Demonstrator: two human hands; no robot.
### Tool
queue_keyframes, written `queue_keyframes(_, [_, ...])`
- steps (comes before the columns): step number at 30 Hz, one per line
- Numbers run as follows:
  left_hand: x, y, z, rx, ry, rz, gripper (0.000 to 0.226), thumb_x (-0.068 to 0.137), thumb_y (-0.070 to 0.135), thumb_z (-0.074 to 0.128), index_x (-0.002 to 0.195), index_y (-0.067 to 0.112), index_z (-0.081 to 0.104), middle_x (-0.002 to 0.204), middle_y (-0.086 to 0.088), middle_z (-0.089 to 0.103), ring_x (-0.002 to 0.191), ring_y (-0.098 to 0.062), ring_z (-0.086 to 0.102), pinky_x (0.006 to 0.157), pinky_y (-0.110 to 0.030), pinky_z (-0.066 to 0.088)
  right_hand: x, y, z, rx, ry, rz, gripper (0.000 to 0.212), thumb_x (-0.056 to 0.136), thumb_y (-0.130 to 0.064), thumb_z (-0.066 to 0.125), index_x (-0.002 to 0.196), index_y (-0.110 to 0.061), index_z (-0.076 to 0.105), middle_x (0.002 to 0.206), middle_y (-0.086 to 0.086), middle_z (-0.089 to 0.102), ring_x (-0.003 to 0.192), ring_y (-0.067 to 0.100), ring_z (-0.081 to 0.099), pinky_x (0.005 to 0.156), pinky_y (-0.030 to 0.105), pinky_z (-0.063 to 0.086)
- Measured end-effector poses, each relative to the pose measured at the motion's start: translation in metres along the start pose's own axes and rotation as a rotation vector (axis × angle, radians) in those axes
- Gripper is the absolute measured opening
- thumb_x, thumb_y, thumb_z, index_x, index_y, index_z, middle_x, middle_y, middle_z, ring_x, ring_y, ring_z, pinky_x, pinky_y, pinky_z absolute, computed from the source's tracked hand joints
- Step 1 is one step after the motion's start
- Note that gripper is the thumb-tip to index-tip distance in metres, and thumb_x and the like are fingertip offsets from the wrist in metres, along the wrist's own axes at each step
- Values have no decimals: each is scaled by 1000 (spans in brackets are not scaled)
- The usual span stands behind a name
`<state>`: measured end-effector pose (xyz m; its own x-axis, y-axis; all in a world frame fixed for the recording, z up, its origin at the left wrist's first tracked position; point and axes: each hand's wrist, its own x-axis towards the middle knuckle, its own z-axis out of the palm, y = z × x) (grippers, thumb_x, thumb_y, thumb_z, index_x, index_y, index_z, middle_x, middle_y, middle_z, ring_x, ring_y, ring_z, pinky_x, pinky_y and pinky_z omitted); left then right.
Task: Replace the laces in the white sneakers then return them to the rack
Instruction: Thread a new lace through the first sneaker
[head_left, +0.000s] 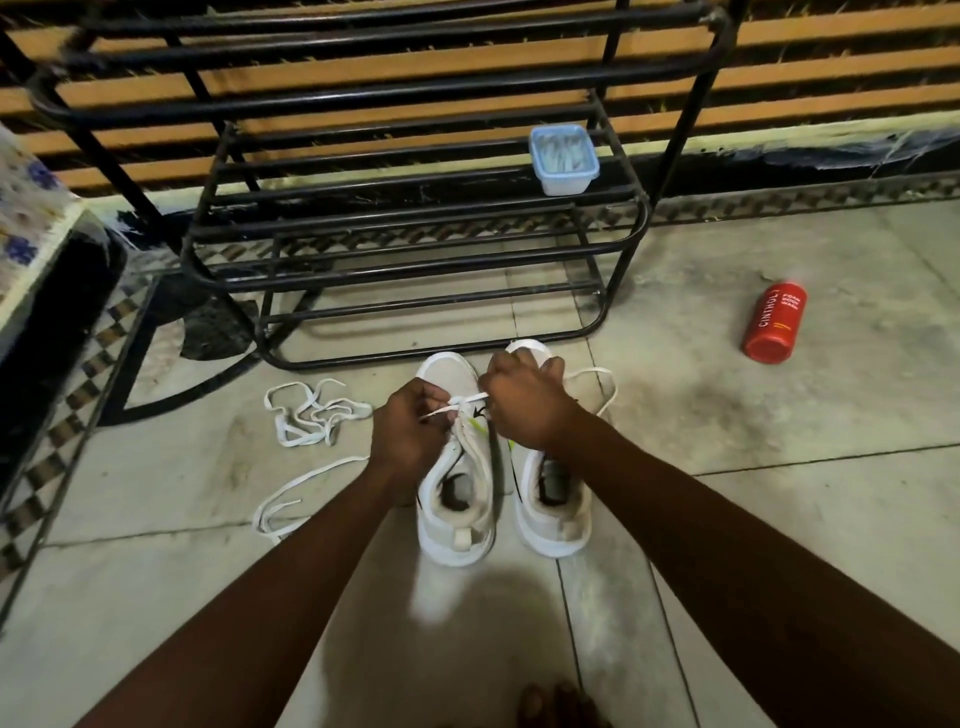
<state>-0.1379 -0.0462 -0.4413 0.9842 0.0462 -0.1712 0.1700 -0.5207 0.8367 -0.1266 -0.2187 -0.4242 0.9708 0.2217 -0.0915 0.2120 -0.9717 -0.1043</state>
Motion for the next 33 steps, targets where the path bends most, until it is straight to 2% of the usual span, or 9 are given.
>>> queue_keyframes(5, [1,-3,-1,10,-9,14,17,85,9,80,96,17,70,84,3,76,79,-9,70,68,-10,45,4,3,-12,-14,125,-53,23,82,-5,52,95,-24,55,104,-1,65,108,27,55,84,42,29])
queue_keyframes(7, [2,-5,-2,-4,-19,19,17,85,9,81,96,16,71,84,2,76,80,-11,71,72,-16,47,-1,19,-22,265,268,-21,10,87,-7,54,90,-14,60,90,8,69,91,33,62,78,37,34])
queue_keyframes(10, [3,-7,-1,-10,-24,19,16,85,10,81,96,16,71,85,0,76,80,-13,71,73,-19,49,-9,46,-42,823,349,122,24,96,-7,52,76,1,61,68,17,64,63,29,64,61,34,50])
queue_keyframes(13, [3,-7,-1,-17,-21,24,16,85,9,80,97,16,71,85,0,76,81,-14,72,71,-16,47,-15,50,-48,1305,241,230,38,106,-12,44,71,-1,56,57,11,46,43,11,43,41,21,34])
queue_keyframes(16, [3,-8,-1,-24,-22,31,17,85,8,80,97,16,71,85,0,76,81,-14,71,70,-15,47,-17,45,-42,1417,235,325,41,108,-19,39,92,2,69,55,3,34,45,10,28,44,20,21])
queue_keyframes(19, [3,-9,0,-46,-21,37,16,85,7,81,96,14,71,85,-1,76,78,-13,71,66,-8,45,-17,63,-49,1849,376,618,39,103,-13,33,117,7,64,52,-4,33,41,8,27,44,18,19])
queue_keyframes(25, [7,-13,1,-67,-40,55,18,85,6,81,98,11,71,87,-6,76,84,-23,73,66,-11,48,-31,102,-43,2568,684,846,33,105,-15,35,80,-6,53,78,11,55,73,24,56,68,35,49])
queue_keyframes(28, [10,-17,2,-62,-44,60,18,84,8,82,98,13,71,87,-5,76,84,-23,73,67,-12,49,-39,110,-30,2346,487,759,33,99,-13,32,68,-14,44,57,3,38,48,16,35,51,23,29])
queue_keyframes(33, [14,-20,1,-81,-82,55,18,84,8,82,98,12,71,89,-5,77,87,-21,73,81,-26,54,-49,108,-13,1149,358,468,31,97,-9,45,72,-6,62,53,-3,46,47,11,41,51,23,32])
